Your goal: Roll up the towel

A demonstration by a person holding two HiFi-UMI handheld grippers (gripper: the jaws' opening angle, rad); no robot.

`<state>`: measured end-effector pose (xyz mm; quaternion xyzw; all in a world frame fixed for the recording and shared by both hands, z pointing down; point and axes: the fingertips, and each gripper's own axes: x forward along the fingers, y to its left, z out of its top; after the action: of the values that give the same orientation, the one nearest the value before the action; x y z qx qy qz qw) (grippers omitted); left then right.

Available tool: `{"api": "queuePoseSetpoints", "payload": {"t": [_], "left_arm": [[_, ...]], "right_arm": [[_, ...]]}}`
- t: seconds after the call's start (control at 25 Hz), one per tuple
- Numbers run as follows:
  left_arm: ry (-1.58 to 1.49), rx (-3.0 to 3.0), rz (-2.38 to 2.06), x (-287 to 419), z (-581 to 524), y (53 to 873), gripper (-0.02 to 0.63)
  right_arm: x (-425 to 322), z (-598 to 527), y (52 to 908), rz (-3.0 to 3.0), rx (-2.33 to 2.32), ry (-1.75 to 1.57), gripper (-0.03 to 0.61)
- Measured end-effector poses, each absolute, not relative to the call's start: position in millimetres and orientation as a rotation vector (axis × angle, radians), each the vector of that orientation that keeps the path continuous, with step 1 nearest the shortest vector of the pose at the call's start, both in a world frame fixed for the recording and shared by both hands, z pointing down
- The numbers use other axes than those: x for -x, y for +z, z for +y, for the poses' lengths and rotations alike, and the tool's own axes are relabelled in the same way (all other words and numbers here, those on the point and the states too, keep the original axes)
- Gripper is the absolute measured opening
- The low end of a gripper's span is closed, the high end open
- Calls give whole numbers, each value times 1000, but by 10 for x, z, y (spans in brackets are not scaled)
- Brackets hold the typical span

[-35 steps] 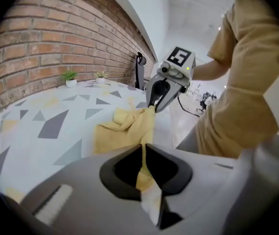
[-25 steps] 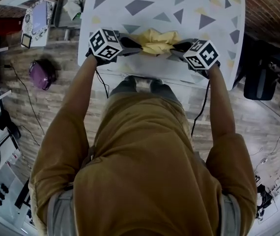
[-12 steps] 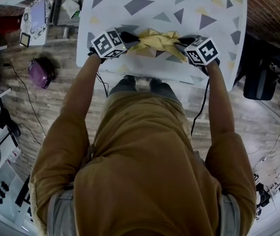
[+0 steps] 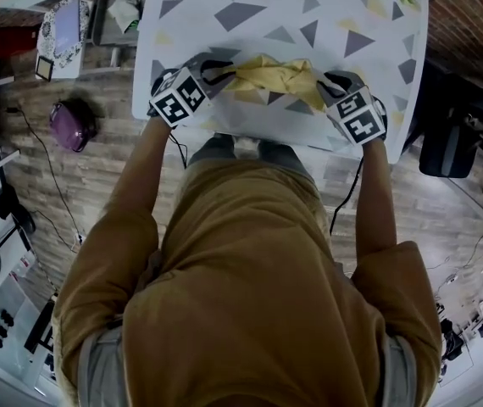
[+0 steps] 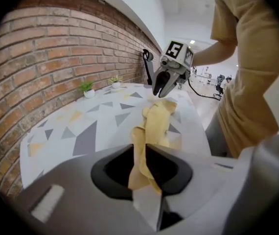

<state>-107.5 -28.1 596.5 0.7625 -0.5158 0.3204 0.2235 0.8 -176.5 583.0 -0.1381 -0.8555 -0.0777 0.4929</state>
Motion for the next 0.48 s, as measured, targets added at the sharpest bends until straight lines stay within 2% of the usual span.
{"api": "queuePoseSetpoints", "payload": {"t": [0.24, 0.48], "left_arm": [[866, -2208, -1528, 458, -662, 5576, 81], [884, -2139, -1517, 276, -960, 5983, 81]], "right_arm": [[185, -1414, 5565, -2251, 272, -293, 71], [211, -1057, 6067, -2194, 335, -244, 69]]}}
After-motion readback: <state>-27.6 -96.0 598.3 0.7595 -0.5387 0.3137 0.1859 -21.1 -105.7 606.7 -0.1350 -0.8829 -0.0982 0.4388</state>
